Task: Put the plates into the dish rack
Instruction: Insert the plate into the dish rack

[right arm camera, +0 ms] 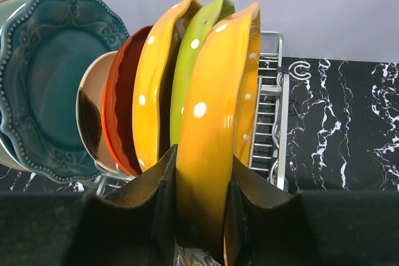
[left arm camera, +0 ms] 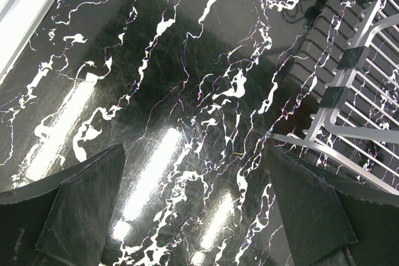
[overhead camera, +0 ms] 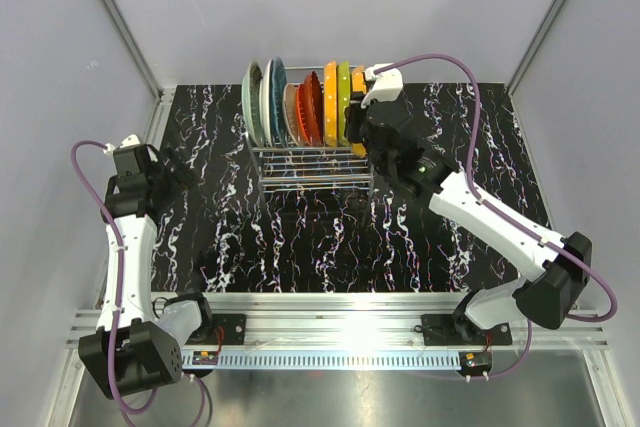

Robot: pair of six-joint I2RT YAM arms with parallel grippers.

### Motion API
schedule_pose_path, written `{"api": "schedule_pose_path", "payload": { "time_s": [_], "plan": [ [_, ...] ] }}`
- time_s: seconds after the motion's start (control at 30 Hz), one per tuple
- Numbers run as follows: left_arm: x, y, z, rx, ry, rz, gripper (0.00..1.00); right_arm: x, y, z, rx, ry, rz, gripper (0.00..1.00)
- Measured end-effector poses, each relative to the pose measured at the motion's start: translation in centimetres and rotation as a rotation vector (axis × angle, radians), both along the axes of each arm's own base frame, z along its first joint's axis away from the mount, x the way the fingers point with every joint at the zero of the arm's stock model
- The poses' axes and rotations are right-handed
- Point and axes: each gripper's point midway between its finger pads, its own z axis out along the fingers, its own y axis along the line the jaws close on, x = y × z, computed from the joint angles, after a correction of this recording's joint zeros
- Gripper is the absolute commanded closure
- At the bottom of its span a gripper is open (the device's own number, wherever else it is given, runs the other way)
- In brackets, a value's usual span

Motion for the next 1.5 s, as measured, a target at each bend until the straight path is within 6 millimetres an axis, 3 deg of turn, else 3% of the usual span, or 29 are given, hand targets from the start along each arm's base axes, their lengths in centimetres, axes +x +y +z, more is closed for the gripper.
{"api": "schedule_pose_path", "payload": {
  "time_s": [0.3, 0.57, 0.97, 1.27, 1.5],
  "plan": [
    [0.0, 0.0, 0.0, 0.002, 0.0, -0.003, 0.01, -0.1, 0.1, 0.2, 0.008, -0.003, 0.008, 0.59],
    [0.0, 0.0, 0.0, 0.002, 0.001, -0.003, 0.01, 0.0, 0.0, 0.5, 0.016, -0.009, -0.001, 0.71],
    [0.0, -0.1, 0.0, 0.001, 0.0, -0.008, 0.01, 0.4, -0.2, 0.6, 0.033, -0.007, -0.019, 0.75],
    [0.0, -0.2, 0.0, 0.0, -0.001, -0.013, 0.01, 2.0, -0.5, 0.9, 0.077, -0.016, -0.032, 0.72],
    [0.0, -0.2, 0.1, 0.002, -0.005, -0.013, 0.01, 2.9, -0.4, 1.6, 0.101, -0.043, -0.04, 0.58]
  ]
}}
